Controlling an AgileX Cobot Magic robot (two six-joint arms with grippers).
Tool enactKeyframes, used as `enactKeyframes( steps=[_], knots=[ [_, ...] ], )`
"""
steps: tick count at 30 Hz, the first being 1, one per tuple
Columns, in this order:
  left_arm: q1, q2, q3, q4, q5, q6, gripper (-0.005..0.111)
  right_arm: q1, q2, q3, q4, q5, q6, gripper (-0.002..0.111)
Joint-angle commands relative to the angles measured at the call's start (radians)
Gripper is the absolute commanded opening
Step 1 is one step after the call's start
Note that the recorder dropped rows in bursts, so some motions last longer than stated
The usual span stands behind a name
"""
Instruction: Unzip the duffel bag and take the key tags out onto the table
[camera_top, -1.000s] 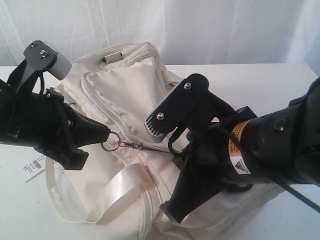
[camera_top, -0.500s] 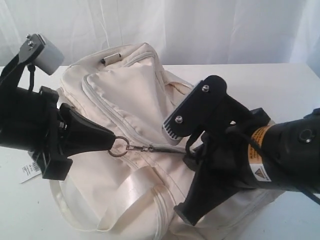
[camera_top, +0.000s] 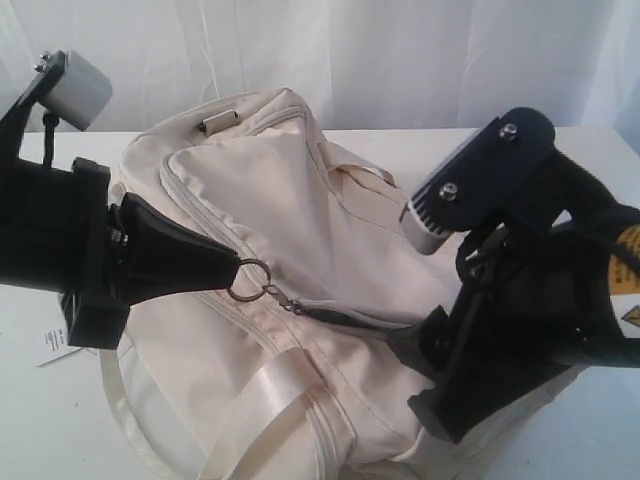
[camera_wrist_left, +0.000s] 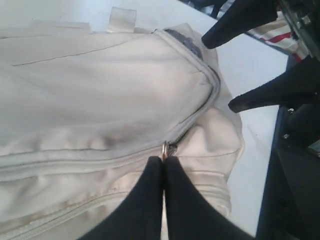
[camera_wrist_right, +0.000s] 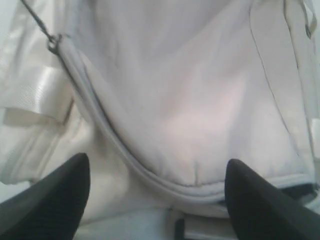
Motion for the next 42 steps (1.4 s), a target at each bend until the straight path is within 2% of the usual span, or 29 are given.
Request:
enactKeyframes(
  steps=[1, 5, 9, 14, 17, 23, 29, 31, 37, 42],
  knots=[
    [0.002, 0.028, 0.001, -0.128, 0.095, 0.079, 0.0, -0.004, -0.01, -0.009, 0.128, -0.058, -0.087, 0.07],
    [0.002, 0.055, 0.001, -0.206, 0.138, 0.134, 0.0, -0.002, -0.008, -0.009, 0.27, -0.1, -0.241, 0.07],
    [0.002, 0.073, 0.001, -0.264, 0.163, 0.174, 0.0, -0.002, -0.006, -0.004, 0.317, -0.191, -0.316, 0.07],
    [0.002, 0.074, 0.001, -0.265, 0.19, 0.183, 0.0, -0.002, 0.031, 0.002, 0.341, -0.28, -0.385, 0.07],
    [0.002, 0.074, 0.001, -0.265, 0.19, 0.183, 0.0, -0.002, 0.098, 0.002, 0.423, -0.32, -0.522, 0.07],
    [0.002, 0.074, 0.001, -0.258, 0.19, 0.183, 0.0, -0.002, 0.138, 0.002, 0.423, -0.476, -0.553, 0.07],
    [0.002, 0.074, 0.001, -0.258, 0.19, 0.183, 0.0, -0.002, 0.182, 0.002, 0.426, -0.491, -0.556, 0.07],
    [0.002, 0.074, 0.001, -0.256, 0.19, 0.183, 0.0, -0.002, 0.2, 0.002, 0.433, -0.496, -0.556, 0.066],
    [0.002, 0.074, 0.001, -0.246, 0.19, 0.183, 0.0, -0.002, 0.196, 0.002, 0.468, -0.504, -0.553, 0.041],
    [0.002, 0.074, 0.001, -0.246, 0.19, 0.183, 0.0, -0.002, 0.196, 0.002, 0.48, -0.483, -0.553, 0.038]
  ],
)
